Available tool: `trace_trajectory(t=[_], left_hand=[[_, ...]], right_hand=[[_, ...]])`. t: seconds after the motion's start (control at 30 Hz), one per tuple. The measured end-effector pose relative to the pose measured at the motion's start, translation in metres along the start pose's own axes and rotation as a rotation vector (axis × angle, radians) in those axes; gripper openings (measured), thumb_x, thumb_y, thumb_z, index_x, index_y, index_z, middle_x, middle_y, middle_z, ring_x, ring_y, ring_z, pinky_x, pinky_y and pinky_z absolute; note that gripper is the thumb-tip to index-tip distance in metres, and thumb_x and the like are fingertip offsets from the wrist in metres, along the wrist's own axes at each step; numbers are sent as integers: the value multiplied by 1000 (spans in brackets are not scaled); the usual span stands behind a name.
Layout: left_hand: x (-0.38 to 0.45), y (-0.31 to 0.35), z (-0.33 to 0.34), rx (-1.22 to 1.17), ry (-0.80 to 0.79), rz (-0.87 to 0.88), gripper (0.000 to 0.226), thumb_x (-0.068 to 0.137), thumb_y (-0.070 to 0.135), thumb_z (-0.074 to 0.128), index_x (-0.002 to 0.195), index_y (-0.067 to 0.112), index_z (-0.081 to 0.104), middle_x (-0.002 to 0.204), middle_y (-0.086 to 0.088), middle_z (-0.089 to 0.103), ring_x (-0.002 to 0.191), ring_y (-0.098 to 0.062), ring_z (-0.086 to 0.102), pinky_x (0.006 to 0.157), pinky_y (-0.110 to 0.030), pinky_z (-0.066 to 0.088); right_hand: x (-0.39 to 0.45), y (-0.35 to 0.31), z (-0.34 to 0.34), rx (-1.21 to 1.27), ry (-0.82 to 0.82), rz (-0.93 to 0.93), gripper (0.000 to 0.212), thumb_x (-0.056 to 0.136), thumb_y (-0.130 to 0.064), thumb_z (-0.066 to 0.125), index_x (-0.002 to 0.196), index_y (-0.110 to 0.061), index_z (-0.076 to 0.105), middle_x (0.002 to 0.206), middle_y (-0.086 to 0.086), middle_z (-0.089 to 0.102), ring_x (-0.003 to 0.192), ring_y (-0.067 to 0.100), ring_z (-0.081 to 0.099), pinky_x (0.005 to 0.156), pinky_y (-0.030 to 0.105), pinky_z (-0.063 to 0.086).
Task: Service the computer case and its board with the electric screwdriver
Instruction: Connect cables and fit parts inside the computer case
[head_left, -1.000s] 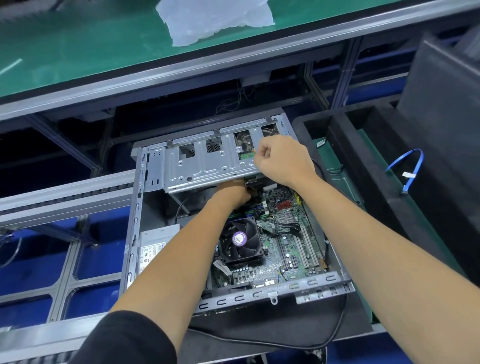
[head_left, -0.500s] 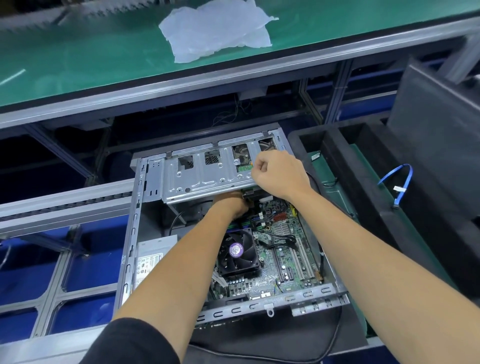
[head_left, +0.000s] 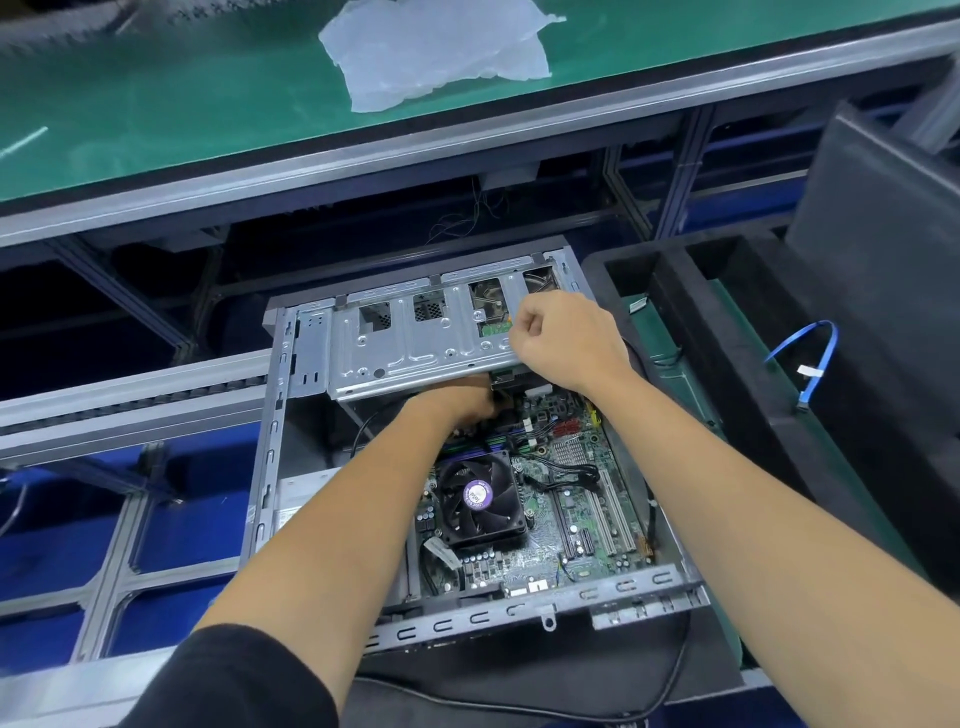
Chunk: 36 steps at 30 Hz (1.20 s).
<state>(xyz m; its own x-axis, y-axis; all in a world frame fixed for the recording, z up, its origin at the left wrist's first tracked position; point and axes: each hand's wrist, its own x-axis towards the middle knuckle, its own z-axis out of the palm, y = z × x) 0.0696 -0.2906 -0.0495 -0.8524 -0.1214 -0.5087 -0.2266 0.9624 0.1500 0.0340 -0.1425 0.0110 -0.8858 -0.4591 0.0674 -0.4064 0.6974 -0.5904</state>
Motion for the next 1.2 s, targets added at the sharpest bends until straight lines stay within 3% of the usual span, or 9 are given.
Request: trace_trajectory(t=[0.1, 0.23, 0.43, 0.57, 0.67, 0.73, 0.83, 1.0, 1.2], left_hand=[[-1, -1, 3, 26, 27, 0, 31, 96, 29, 47, 70, 17, 36, 67, 0, 37, 59, -14, 37, 64, -28, 36], [-1, 0, 5, 28, 99, -11, 26, 93, 30, 52, 73, 17, 41, 65, 0, 39, 54, -13, 37, 53, -28, 32], [0, 5, 2, -5, 7, -84, 16, 95, 28, 47, 88, 15, 44, 74, -1, 42, 66, -17, 44, 62, -28, 39], [-2, 0, 1, -143, -56, -81, 15, 95, 35, 51, 94, 20, 51, 98, -3, 49, 75, -13, 43, 75, -29, 39], [-13, -10, 0, -250, -95, -46, 58, 87, 38, 65, 136, 17, 43, 126, -4, 54, 101, -20, 51, 83, -26, 36], [-17, -17, -3, -180, -71, -97, 69, 87, 44, 63, 143, 14, 36, 138, -8, 48, 111, -24, 50, 90, -31, 38], [-21, -20, -4, -80, -91, -133, 65, 91, 48, 54, 144, 13, 37, 144, -11, 43, 123, -28, 47, 100, -38, 39], [-31, -21, -4, -50, -59, -56, 41, 100, 17, 39, 138, 3, 43, 134, -17, 52, 99, -28, 58, 72, -29, 41], [-37, -25, -15, -13, -71, -185, 38, 99, 22, 34, 121, 1, 57, 127, -19, 54, 87, -22, 40, 75, -29, 31]], right_hand=[[0, 1, 0, 7, -1, 0, 11, 87, -23, 58, 78, -26, 64, 74, -13, 64, 73, 13, 61, 56, 18, 35], [0, 0, 0, 5, 6, -5, 10, 86, -23, 57, 80, -24, 65, 75, -10, 65, 75, 15, 61, 60, 25, 39], [1, 3, 2, 10, 9, -4, 10, 86, -23, 57, 80, -23, 66, 76, -7, 68, 74, 16, 63, 58, 18, 36], [1, 3, 1, -12, 16, -16, 12, 87, -24, 56, 81, -22, 65, 77, -6, 69, 75, 18, 63, 58, 17, 35], [0, 3, 2, -9, 17, -21, 11, 87, -24, 56, 80, -21, 65, 77, -6, 68, 73, 17, 62, 58, 19, 38], [-1, 3, 1, -3, 14, -22, 11, 86, -23, 56, 78, -23, 64, 74, -10, 65, 72, 15, 60, 60, 25, 41], [-1, 3, 1, 8, 10, -24, 12, 86, -23, 56, 77, -24, 63, 71, -13, 63, 71, 12, 58, 58, 24, 36], [-1, 3, 0, 13, 14, -30, 13, 86, -23, 57, 74, -26, 61, 70, -14, 61, 69, 10, 55, 56, 20, 32], [-1, 1, 0, 9, -11, -23, 14, 86, -22, 55, 73, -26, 59, 69, -10, 63, 70, 15, 59, 57, 21, 34]])
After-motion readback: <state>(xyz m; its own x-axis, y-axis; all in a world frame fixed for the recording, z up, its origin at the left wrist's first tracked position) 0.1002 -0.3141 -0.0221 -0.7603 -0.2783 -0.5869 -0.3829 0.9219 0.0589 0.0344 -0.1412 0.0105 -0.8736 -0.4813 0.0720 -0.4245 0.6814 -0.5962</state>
